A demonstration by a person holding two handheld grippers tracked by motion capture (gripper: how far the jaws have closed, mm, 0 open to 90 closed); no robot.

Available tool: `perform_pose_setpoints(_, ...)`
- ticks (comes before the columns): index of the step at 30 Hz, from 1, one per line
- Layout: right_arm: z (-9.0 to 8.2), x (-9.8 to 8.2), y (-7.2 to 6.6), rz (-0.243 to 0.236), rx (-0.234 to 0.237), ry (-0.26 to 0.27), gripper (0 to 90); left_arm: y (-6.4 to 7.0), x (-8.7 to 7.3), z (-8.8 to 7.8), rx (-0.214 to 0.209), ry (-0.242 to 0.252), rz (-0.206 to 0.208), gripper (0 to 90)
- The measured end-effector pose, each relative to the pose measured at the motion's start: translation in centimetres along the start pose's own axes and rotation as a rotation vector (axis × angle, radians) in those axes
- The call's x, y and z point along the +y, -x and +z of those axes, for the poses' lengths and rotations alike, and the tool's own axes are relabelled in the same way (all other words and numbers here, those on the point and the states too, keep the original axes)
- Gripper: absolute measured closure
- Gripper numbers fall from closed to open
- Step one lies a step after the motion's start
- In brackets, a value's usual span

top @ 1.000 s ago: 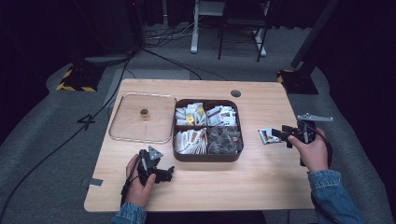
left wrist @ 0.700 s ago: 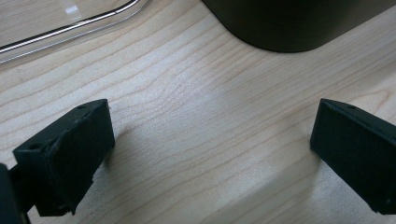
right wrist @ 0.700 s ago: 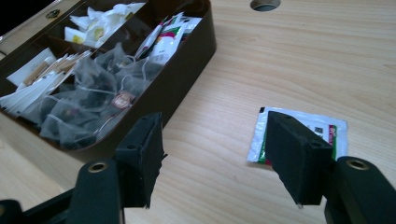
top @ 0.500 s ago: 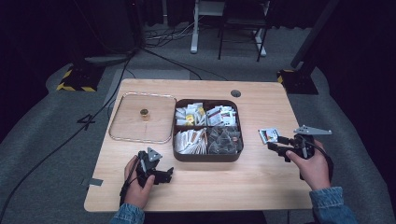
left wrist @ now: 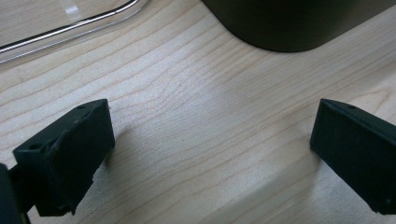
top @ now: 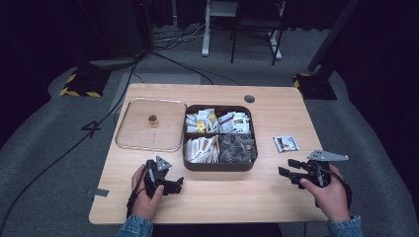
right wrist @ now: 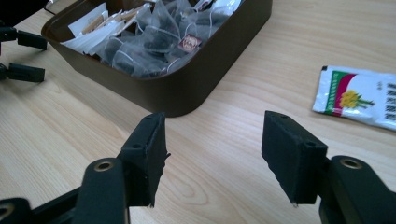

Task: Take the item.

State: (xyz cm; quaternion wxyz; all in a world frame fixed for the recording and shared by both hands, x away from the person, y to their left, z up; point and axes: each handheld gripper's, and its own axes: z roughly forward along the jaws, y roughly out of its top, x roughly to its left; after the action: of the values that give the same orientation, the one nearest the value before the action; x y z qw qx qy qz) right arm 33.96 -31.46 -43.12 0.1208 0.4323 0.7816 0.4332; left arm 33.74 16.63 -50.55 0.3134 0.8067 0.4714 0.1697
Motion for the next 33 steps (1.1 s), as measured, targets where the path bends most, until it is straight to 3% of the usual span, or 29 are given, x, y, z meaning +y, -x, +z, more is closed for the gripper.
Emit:
perform_pose_setpoints(6,1.6,-1.5,-0.5,-0.018,-0.004,-0.065,39.8,0.0,0.0,0.0,0.000,0.000,0.000,0.2)
perform_pose_setpoints(9,2.3,-2.1,-1.1,-0.049,-0.006,-0.089,39.4,0.0,0.0,0.0,-0.001,-0.001,0.000,0.2)
perform_pose_setpoints(10,2.8,-2.5,-1.5,-0.088,-0.005,-0.087,39.0,0.0,0.0,0.0,0.000,0.000,0.000,0.2)
perform_pose_setpoints(13,3.5,-3.1,-1.9,-0.129,0.000,-0.107,38.8,0.0,0.0,0.0,0.000,0.000,0.000,0.2)
perform_pose_setpoints(24,5.6,-4.2,-2.9,-0.173,0.036,-0.130,32.4,0.0,0.0,0.0,-0.001,-0.001,0.001,0.0)
perform_pose_setpoints(29,6.2,-4.5,-3.4,-0.187,0.031,-0.148,26.5,0.0,0.1,0.0,-0.001,-0.001,-0.001,0.1)
perform_pose_setpoints(33,6.6,-4.6,-3.6,-0.230,0.018,-0.139,19.9,0.0,0.1,0.1,-0.003,-0.002,-0.003,0.0)
